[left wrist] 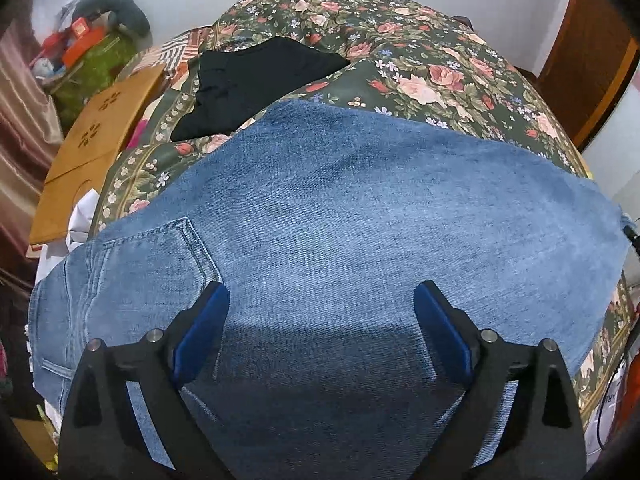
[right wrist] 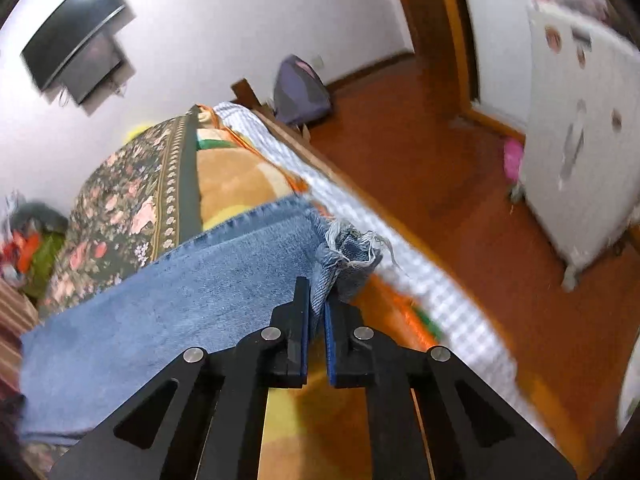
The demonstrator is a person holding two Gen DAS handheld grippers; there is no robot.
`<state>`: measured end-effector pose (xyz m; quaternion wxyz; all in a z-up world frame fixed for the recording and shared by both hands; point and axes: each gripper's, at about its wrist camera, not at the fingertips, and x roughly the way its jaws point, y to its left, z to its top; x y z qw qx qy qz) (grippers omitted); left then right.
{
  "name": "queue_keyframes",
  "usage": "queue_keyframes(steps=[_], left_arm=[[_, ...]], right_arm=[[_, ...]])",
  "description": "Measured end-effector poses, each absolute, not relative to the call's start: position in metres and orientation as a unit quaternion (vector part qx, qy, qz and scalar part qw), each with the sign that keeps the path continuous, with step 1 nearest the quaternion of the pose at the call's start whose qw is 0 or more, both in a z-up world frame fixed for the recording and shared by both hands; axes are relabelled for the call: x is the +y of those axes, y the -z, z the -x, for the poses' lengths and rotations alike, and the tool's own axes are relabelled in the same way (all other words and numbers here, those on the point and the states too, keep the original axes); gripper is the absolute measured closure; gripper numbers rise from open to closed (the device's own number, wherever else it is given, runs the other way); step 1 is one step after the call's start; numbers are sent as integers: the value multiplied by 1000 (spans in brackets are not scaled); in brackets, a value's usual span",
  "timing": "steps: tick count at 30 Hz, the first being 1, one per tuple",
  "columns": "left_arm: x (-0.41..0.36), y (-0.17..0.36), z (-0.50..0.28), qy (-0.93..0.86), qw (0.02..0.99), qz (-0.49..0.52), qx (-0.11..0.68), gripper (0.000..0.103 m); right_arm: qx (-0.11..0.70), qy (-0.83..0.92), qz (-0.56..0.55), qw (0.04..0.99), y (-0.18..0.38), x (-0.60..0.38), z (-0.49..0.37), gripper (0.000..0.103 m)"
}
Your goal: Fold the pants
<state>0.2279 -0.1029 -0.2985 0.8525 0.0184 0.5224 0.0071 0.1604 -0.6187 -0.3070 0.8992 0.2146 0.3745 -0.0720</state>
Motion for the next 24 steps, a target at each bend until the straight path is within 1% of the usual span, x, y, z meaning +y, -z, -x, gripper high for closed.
queue_keyframes(steps=[2,5,7,8,9,10,11,12,17,20,21,24], left_arm=[[-103,299,-228,-9,853,-21,521,8],[-103,298,-229,-10,848,-21,530,8],[-105,294,-231,-10,843,-28,537,8],[-107,292,-231,-8,843,-30,537,8],[-108,290,-231,-5,845,-28,534,8],[-110,286,-229,-2,849,-25,529,8],[-113,283,-228,3,852,-21,523,8],[-117,280,-228,8,854,-17,519,8],[-139,276,-228,39,857,-1,514,8],[-152,281,-230,47,855,-16,517,8],[-155,284,-230,49,854,-19,518,8],[-162,292,-231,60,847,-20,528,8]], right_arm=[[387,74,-190,899,309,-614,-167,98],[409,65,-206,887,320,-621,-170,98],[412,63,-217,883,318,-625,-167,94],[415,64,-224,880,316,-628,-163,89],[422,64,-236,873,313,-632,-159,79],[424,60,-248,869,310,-633,-154,72],[421,55,-259,868,309,-634,-149,59],[415,49,-269,868,307,-634,-142,56],[418,18,-327,847,316,-621,-134,56],[422,10,-332,843,326,-607,-140,55],[418,13,-337,844,329,-605,-143,53],[401,23,-358,843,332,-608,-148,53]])
